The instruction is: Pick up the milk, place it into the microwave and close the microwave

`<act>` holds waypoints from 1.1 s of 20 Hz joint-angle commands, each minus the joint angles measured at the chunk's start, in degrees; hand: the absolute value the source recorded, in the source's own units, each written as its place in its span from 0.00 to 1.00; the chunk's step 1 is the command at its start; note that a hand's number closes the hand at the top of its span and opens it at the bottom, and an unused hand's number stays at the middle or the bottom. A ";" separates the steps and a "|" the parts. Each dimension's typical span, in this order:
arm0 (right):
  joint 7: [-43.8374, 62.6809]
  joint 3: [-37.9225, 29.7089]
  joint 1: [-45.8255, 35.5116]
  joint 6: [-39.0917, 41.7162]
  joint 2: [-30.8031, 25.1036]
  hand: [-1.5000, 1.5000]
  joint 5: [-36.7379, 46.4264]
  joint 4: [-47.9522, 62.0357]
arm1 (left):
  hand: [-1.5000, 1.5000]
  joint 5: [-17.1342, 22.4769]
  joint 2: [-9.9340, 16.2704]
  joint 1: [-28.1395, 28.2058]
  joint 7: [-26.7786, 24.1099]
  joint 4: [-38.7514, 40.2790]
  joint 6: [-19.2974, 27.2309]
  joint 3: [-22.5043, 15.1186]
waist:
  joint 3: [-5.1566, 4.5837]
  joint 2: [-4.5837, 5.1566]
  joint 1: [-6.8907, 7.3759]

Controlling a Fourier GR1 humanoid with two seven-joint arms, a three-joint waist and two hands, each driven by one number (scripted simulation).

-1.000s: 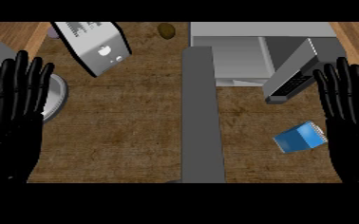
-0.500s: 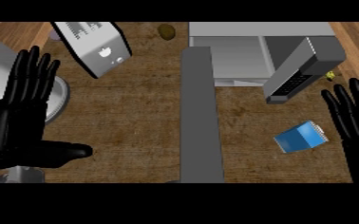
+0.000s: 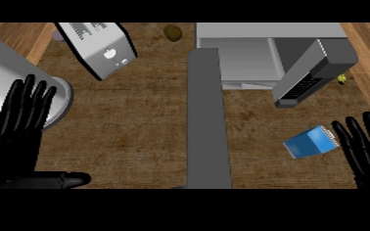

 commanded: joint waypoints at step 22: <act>-18.21 -7.82 -3.35 -7.50 4.68 0.00 18.32 21.32 | 0.00 0.43 -2.71 15.02 -2.79 -9.84 -6.23 0.32 | 0.01 0.06 0.23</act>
